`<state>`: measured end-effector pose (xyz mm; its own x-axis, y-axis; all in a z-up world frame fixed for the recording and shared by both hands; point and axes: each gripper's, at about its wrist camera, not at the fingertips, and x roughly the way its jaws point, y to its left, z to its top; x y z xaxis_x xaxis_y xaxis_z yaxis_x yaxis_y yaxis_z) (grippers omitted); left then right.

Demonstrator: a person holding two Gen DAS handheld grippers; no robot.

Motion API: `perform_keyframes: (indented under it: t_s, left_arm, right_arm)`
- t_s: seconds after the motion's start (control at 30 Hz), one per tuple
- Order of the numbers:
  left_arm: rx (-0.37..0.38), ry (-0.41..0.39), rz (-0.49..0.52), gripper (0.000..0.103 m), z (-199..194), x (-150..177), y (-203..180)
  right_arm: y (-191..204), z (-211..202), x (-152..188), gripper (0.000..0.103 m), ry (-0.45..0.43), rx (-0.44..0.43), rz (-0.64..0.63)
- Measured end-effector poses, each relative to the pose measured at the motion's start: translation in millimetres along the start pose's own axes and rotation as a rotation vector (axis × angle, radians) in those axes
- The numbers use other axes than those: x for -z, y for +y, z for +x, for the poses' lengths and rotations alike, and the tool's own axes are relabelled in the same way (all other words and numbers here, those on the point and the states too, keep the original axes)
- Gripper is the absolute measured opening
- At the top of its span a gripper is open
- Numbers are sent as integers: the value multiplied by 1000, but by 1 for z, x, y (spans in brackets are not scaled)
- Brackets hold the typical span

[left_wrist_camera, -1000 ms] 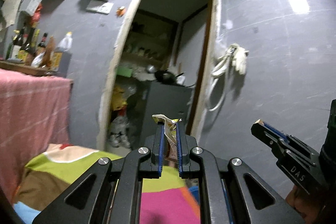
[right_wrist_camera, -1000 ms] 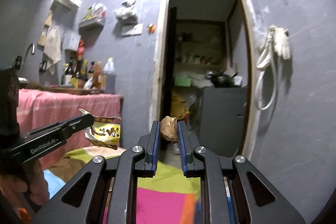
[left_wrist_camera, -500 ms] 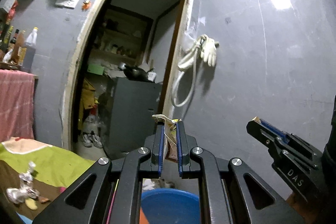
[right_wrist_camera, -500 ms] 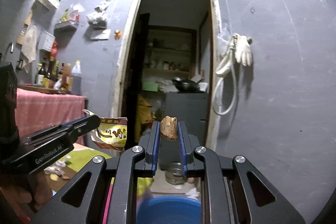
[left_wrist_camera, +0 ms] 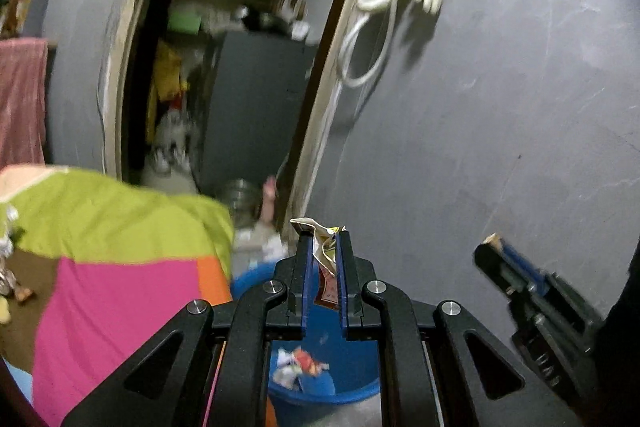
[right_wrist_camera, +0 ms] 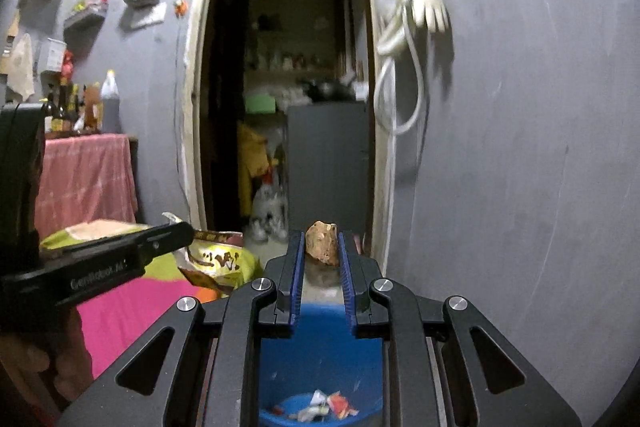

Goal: Collect trash
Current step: 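Lift and carry the yellow wrapper and brown chunk over the blue basin, then open both grippers to drop the wrapper and chunk into the basin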

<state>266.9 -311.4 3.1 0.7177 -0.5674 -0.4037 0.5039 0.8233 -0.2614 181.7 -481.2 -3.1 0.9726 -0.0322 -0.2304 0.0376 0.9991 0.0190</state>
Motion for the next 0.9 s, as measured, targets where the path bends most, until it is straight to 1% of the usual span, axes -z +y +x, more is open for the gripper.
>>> perform_keyframes:
  t_s: [0.07,0.17,0.33,0.47,0.7,0.73,0.77,0.83,0.9]
  left_arm:
    - [-11,44,-5,8,11,6,3]
    - [-15,106,-11,8,26,16,5]
    - [-30,176,-24,8,42,30,12]
    - [-39,221,-37,8,53,38,16]
    - [-41,274,-43,10,62,37,21]
    - [-39,280,-42,12,63,37,21]
    - [-36,282,-42,18,62,37,22]
    - [-27,275,-52,26,59,36,24]
    - [-18,268,-61,26,56,34,25]
  right_arm:
    - [-5,9,11,15,49,-1,24]
    - [-10,18,24,15,99,-3,54]
    - [-14,30,39,15,172,-18,84]
    - [-17,38,46,15,212,-23,104]
    - [-17,49,52,16,262,-26,119]
    - [-17,49,51,16,266,-28,122]
    - [-16,49,51,16,268,-28,124]
    - [-16,49,49,17,271,-29,124]
    - [-16,48,47,18,268,-27,122]
